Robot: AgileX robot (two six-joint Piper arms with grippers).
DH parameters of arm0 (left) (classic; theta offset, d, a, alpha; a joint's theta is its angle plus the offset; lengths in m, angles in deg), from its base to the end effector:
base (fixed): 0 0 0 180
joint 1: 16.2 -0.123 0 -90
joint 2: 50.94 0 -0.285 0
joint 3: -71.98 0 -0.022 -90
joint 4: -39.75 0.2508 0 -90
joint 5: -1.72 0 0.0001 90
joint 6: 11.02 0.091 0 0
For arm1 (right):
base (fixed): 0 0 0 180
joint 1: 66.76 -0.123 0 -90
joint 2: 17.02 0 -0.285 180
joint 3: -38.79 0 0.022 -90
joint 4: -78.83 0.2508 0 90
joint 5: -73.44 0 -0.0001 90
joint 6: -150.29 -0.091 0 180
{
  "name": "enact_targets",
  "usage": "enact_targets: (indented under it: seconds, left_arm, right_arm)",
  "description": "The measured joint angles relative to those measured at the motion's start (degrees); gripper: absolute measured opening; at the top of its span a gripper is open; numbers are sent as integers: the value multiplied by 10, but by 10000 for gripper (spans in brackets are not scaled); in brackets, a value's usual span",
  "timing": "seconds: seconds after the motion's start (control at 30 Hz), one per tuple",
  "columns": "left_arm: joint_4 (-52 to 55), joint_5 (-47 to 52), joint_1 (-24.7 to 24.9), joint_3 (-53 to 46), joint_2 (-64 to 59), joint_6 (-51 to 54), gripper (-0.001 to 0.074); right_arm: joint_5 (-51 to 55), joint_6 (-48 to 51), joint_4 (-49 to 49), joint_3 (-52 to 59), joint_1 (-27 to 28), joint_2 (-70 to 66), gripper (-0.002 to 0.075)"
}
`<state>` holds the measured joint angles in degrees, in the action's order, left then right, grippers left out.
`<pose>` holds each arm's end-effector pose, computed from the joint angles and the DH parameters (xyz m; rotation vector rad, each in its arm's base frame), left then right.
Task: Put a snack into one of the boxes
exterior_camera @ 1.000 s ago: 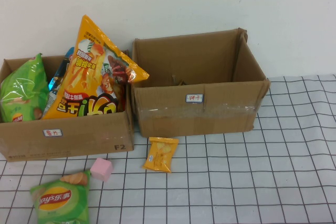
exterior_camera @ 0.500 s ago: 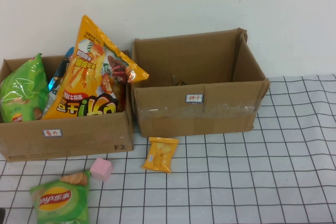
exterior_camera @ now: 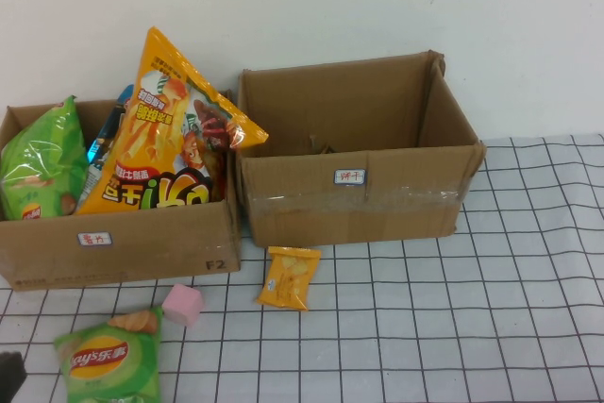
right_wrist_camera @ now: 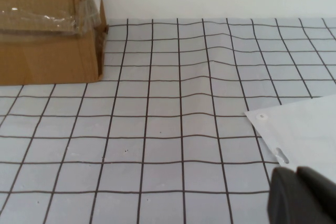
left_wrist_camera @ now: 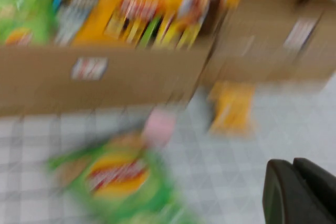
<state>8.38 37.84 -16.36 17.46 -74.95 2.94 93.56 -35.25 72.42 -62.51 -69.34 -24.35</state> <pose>0.0623 -0.0278 0.2801 0.0007 1.9348 -0.4415 0.0535 -0.0011 0.1735 -0.0227 1.8503 -0.0100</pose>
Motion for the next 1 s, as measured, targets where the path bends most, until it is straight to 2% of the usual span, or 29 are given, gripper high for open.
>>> enact_targets:
  seconds: [0.13, 0.27, 0.33, 0.4, 0.5, 0.6, 0.67, 0.8, 1.0]
  left_arm:
    - [87, 88, 0, 63, -121, 62, -1]
    - [95, 119, 14, 108, -231, 120, 1]
    - [100, 124, 28, 118, -281, 156, 34]
    - [106, 124, 37, 122, -322, 174, 120]
    - [114, 117, 40, 123, -390, 159, 338]
    - [132, 90, 40, 123, -454, 67, 561]
    - [148, 71, 40, 123, -499, 6, 638]
    - [155, 19, 40, 124, -600, -61, 678]
    - [135, -70, 40, 125, -707, -76, 658]
  right_arm:
    - [0, 0, 0, 0, 0, 0, -1]
    - [0, 0, 0, 0, 0, 0, -1]
    - [0, 0, 0, 0, 0, 0, -1]
    - [0, 0, 0, 0, 0, 0, -1]
    - [0, 0, 0, 0, 0, 0, -1]
    - [0, 0, 0, 0, 0, 0, -1]
    - [0, 0, 0, 0, 0, 0, -1]
    - [-1, 0, -1, 0, 0, 0, -1]
    - [-2, 0, -1, 0, 0, 0, -1]
